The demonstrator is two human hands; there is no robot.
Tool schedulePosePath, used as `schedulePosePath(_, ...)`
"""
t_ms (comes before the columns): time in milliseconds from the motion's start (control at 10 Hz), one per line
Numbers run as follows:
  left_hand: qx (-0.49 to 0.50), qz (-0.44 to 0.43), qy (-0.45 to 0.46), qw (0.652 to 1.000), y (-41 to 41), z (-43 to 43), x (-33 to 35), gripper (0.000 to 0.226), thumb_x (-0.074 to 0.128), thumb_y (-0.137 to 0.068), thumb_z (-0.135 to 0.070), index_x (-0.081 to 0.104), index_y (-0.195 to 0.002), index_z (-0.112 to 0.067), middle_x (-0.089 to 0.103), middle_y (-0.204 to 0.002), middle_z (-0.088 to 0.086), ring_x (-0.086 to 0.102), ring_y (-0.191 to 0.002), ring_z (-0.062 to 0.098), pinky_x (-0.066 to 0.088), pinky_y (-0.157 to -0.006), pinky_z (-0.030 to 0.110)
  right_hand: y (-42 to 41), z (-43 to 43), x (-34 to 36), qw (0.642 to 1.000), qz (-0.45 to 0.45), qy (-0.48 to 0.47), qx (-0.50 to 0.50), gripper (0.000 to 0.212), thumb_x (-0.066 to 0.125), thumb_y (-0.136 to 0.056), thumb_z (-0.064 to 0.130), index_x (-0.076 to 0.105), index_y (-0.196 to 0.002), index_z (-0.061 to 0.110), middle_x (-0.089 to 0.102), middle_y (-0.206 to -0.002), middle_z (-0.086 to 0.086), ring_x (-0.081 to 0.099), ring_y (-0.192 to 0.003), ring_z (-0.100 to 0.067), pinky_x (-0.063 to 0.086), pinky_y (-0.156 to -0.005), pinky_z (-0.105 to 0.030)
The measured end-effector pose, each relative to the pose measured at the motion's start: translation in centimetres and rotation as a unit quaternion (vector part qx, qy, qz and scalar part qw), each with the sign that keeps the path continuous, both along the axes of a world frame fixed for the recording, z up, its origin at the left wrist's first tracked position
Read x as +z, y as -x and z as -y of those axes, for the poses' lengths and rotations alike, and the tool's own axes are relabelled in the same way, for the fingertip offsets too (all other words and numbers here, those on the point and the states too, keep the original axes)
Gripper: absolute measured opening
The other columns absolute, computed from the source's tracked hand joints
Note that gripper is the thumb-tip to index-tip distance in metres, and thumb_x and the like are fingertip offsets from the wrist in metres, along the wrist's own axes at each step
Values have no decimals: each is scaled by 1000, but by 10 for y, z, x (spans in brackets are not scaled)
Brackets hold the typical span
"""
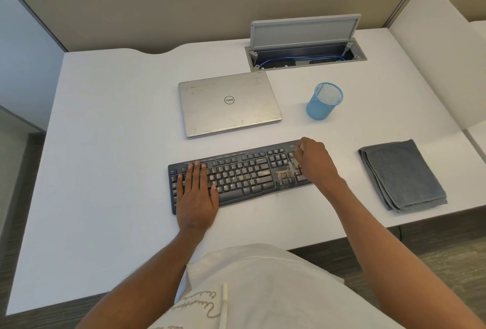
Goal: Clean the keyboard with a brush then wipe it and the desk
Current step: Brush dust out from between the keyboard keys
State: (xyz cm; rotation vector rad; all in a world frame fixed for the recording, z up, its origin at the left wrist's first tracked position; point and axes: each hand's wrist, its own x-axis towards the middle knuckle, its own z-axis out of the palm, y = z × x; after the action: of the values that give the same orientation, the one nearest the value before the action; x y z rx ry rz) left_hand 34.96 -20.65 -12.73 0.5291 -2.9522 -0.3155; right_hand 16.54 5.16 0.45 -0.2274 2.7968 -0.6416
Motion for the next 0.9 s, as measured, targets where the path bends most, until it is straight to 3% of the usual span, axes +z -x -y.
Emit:
schedulePosePath(100, 2, -2, -3, 1000, 0, 0, 1, 65, 25, -109, -39, 35, -163, -5, 34, -170, 14, 26, -161, 30, 16, -132, 55, 3, 3, 6, 1000, -11, 25, -11, 17, 44, -103, 13, 58, -95, 7, 65, -87, -8, 61, -78, -28, 47, -64, -36)
schedulePosePath(200, 0, -1, 1, 1000, -1, 0, 1, 65, 25, -109, -39, 36, -163, -5, 35, -170, 14, 27, -160, 30, 17, -131, 55, 1, 12, 11, 995, -42, 87, -34, 14, 46, -102, 11, 59, -98, 9, 66, -87, -6, 62, -78, -27, 52, -67, -41)
schedulePosePath(400, 0, 1, 0, 1000, 0, 0, 1, 65, 25, -109, -39, 35, -164, -5, 34, -171, 14, 26, -161, 30, 16, -132, 55, -10, 11, -4, 997, -33, 56, -34, 18, 40, -107, 15, 56, -103, 6, 65, -97, -12, 61, -84, -29, 52, -73, -45)
schedulePosePath(600, -1, 6, 4, 1000, 0, 0, 0, 66, 21, -109, -40, 32, -165, -6, 32, -171, 14, 24, -161, 30, 16, -132, 55, -10, 3, -1, 1000, -17, 0, -6, 20, 41, -107, 13, 57, -101, 2, 63, -99, -15, 57, -80, -27, 39, -65, -34)
schedulePosePath(800, -1, 6, 2, 1000, 0, 0, 0, 66, 21, -109, -40, 33, -165, -6, 32, -172, 13, 24, -161, 30, 15, -132, 54, -9, 15, 8, 993, -27, 109, -36, 17, 42, -104, 13, 58, -97, 10, 65, -88, -8, 61, -78, -26, 53, -68, -44)
schedulePosePath(900, -1, 7, 0, 1000, -1, 1, 1, 66, 21, -109, -40, 33, -165, -6, 32, -172, 14, 24, -161, 30, 15, -132, 55, -13, 18, 5, 993, -17, 108, -40, 17, 41, -105, 18, 57, -101, 16, 64, -92, -8, 61, -82, -25, 56, -72, -44)
